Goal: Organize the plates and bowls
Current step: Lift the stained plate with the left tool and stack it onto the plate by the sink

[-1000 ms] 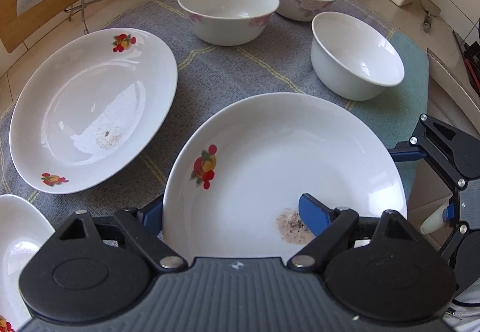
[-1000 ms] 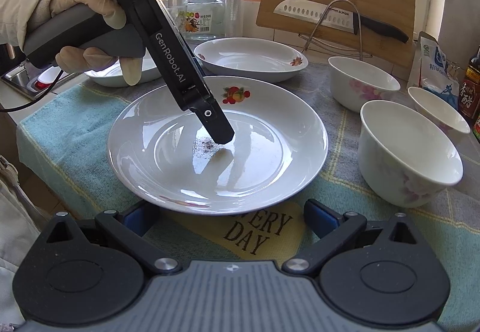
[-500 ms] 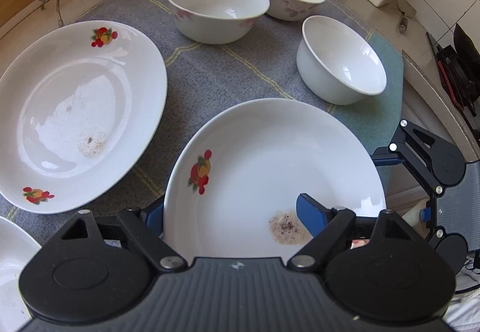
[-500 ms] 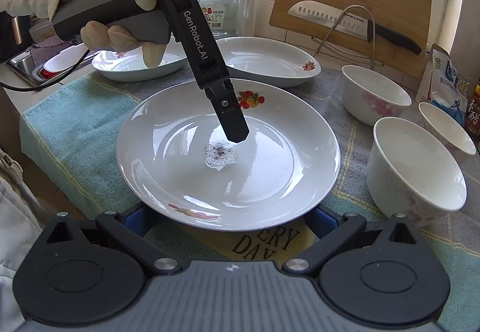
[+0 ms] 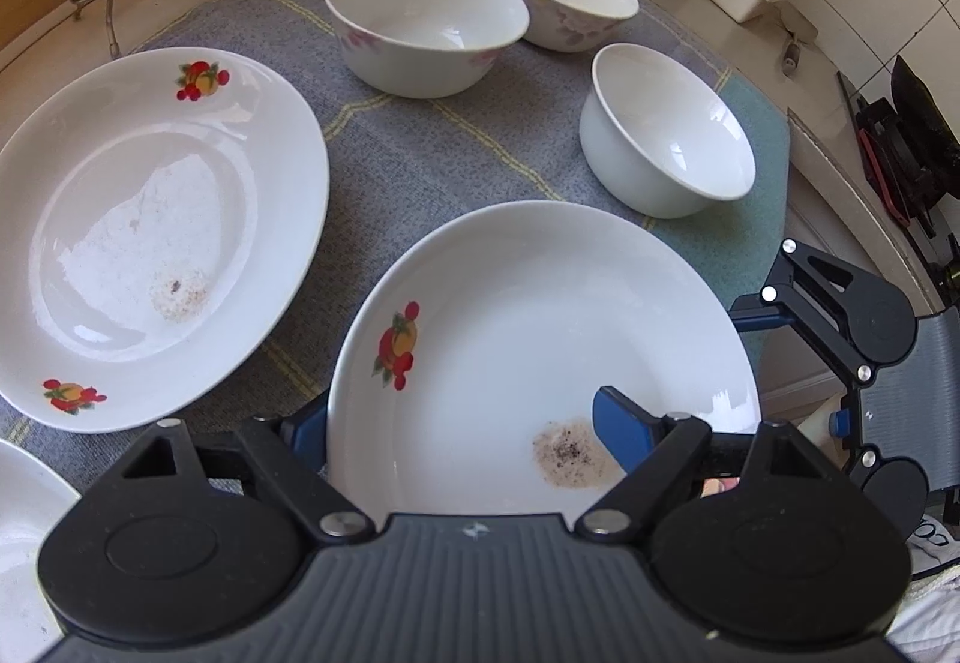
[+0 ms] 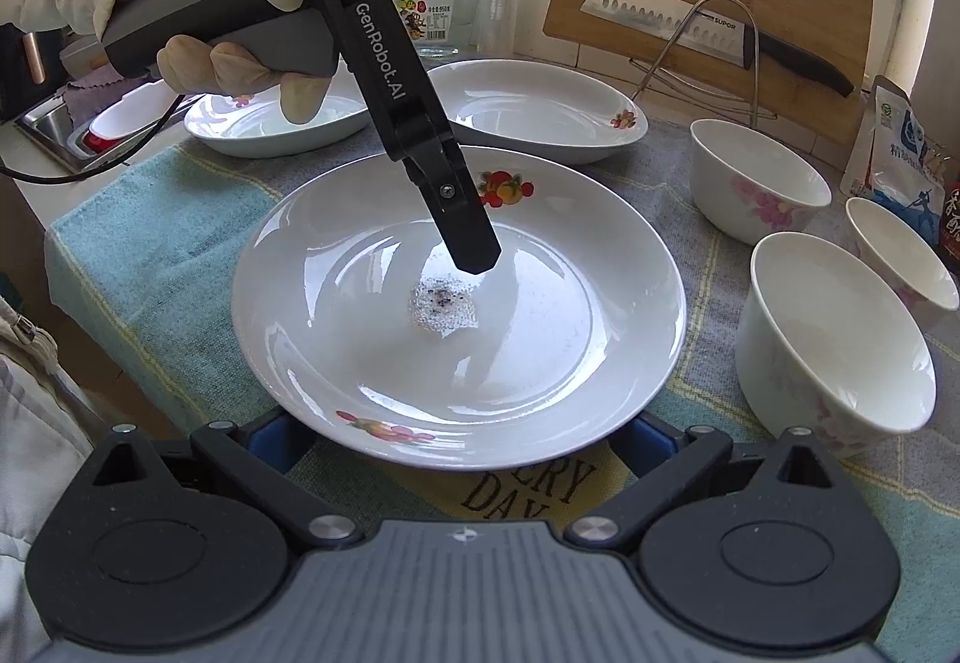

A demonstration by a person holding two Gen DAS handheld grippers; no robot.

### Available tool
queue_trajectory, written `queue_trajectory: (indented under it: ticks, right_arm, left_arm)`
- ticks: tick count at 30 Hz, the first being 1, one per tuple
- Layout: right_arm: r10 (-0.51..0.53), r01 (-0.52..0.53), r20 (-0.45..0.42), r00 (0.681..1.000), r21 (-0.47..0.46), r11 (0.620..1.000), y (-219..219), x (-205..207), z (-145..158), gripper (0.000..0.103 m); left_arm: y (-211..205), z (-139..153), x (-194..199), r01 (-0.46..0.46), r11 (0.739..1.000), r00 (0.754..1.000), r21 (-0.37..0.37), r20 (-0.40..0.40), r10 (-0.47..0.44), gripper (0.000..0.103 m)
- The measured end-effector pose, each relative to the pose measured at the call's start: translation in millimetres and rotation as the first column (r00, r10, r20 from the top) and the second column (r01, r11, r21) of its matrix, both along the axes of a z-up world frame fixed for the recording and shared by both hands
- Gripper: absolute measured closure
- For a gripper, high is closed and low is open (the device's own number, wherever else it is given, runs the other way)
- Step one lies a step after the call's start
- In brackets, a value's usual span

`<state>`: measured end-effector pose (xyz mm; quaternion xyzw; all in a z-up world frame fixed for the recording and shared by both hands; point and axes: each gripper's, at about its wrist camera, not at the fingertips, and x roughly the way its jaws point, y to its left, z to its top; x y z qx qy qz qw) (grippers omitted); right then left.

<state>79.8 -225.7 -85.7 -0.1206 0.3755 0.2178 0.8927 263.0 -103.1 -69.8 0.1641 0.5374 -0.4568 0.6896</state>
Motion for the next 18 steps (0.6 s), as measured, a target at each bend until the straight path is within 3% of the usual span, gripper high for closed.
queue_trajectory:
  ticks: [8, 18]
  right_arm:
    - [0.043, -0.043, 0.011, 0.999, 0.006, 0.999, 4, 6, 20, 0.000]
    - [0.178, -0.178, 0.038, 0.983, -0.007, 0.984, 38, 34, 37, 0.000]
  left_arm:
    - [16, 19, 0, -0.035, 0.999, 0.999, -0.037, 0.023, 0.036, 0.017]
    - [70, 38, 9, -0.158, 0.985, 0.985, -0.064, 0.056, 0.162, 0.017]
